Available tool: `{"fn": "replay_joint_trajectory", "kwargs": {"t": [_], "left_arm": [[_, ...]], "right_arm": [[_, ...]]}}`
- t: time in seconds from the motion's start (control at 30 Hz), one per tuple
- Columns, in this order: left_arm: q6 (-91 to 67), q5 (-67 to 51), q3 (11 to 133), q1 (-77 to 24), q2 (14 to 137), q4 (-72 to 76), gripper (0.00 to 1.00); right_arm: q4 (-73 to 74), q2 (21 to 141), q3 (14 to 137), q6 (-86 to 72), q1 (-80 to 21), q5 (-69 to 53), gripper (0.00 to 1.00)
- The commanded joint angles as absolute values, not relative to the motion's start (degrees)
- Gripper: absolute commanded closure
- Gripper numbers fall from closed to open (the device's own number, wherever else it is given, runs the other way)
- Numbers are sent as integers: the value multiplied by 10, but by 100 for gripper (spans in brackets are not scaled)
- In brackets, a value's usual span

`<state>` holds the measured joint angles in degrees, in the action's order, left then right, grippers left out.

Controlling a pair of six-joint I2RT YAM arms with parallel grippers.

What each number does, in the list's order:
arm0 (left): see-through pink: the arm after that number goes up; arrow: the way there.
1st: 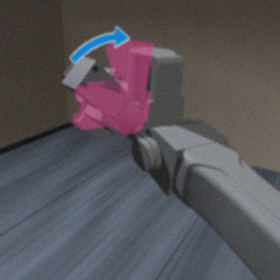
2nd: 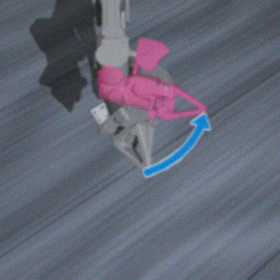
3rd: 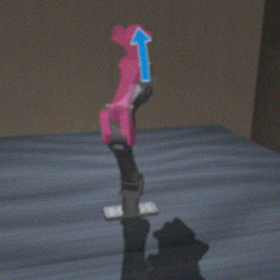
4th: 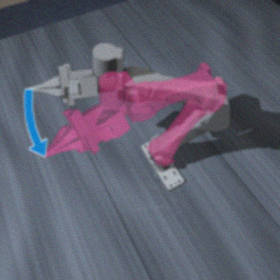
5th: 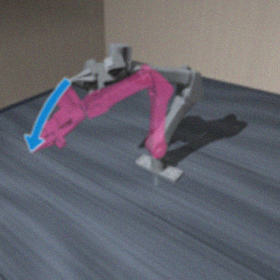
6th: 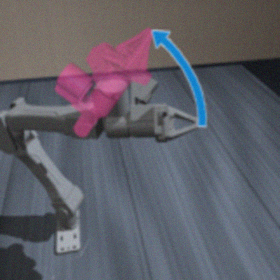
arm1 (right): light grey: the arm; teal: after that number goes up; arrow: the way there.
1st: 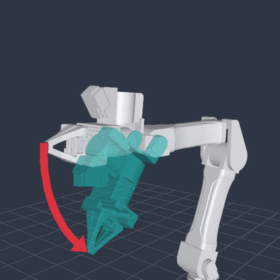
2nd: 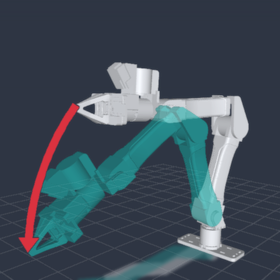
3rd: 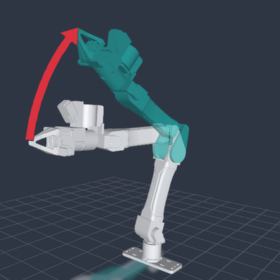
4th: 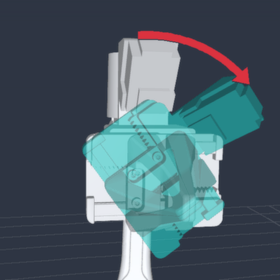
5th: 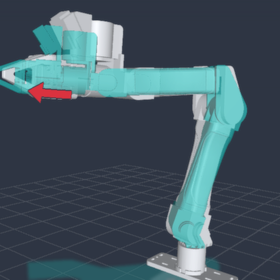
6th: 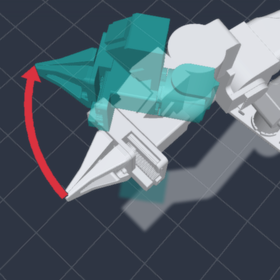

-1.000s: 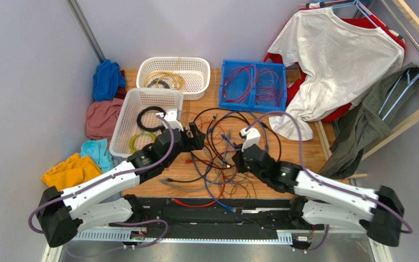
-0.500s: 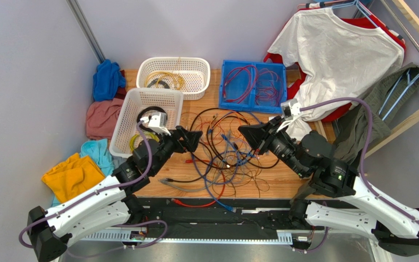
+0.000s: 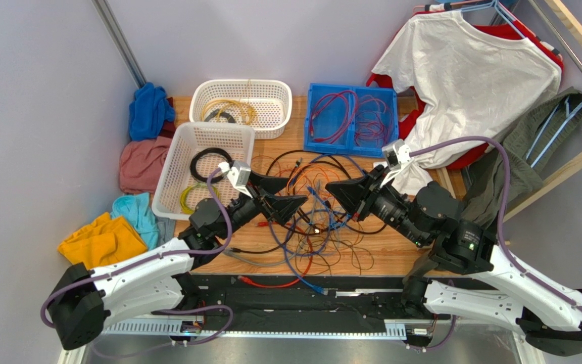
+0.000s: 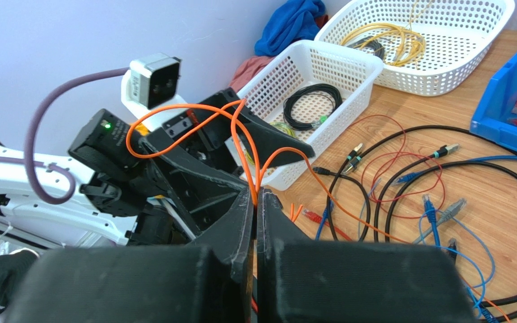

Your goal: Untangle the cables

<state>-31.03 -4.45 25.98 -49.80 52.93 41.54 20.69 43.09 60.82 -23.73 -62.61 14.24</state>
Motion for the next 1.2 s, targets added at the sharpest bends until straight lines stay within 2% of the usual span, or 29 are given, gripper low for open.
{"fn": "replay_joint_trajectory", "kwargs": {"t": [0.0, 0.33, 0.43, 0.53, 0.6, 0.63, 0.67, 0.7, 0.73, 0.77, 0.83, 0.93, 1.17], "left_arm": [[-319, -113, 284, -498, 565, 501, 4], [-352, -149, 301, -498, 655, 610, 4], [-360, -163, 323, -498, 686, 627, 8], [-368, -171, 342, -498, 710, 642, 20], [-374, -164, 345, -498, 722, 659, 37], [-378, -161, 347, -498, 724, 670, 51], [-377, -157, 349, -497, 721, 668, 100], [-375, -138, 355, -497, 714, 638, 100], [-362, -128, 362, -495, 703, 606, 100], [-349, -120, 373, -494, 673, 563, 100], [-294, -78, 424, -492, 637, 389, 100], [-230, -20, 496, -492, 586, 238, 100], [-165, -1, 627, -492, 560, 85, 100]], "right_arm": [[200, 414, 631, -244, -628, 120, 100], [198, 410, 629, -260, -628, 91, 100], [200, 410, 625, -264, -628, 90, 100], [200, 406, 619, -266, -628, 91, 100], [202, 400, 611, -268, -628, 91, 100], [206, 397, 607, -268, -628, 98, 100], [210, 394, 596, -268, -628, 105, 100], [214, 383, 591, -267, -628, 112, 98], [219, 376, 584, -267, -628, 136, 82], [231, 369, 578, -267, -628, 149, 70], [245, 343, 558, -272, -628, 194, 52], [257, 309, 532, -272, -628, 239, 43], [232, 301, 512, -257, -628, 250, 43]]}}
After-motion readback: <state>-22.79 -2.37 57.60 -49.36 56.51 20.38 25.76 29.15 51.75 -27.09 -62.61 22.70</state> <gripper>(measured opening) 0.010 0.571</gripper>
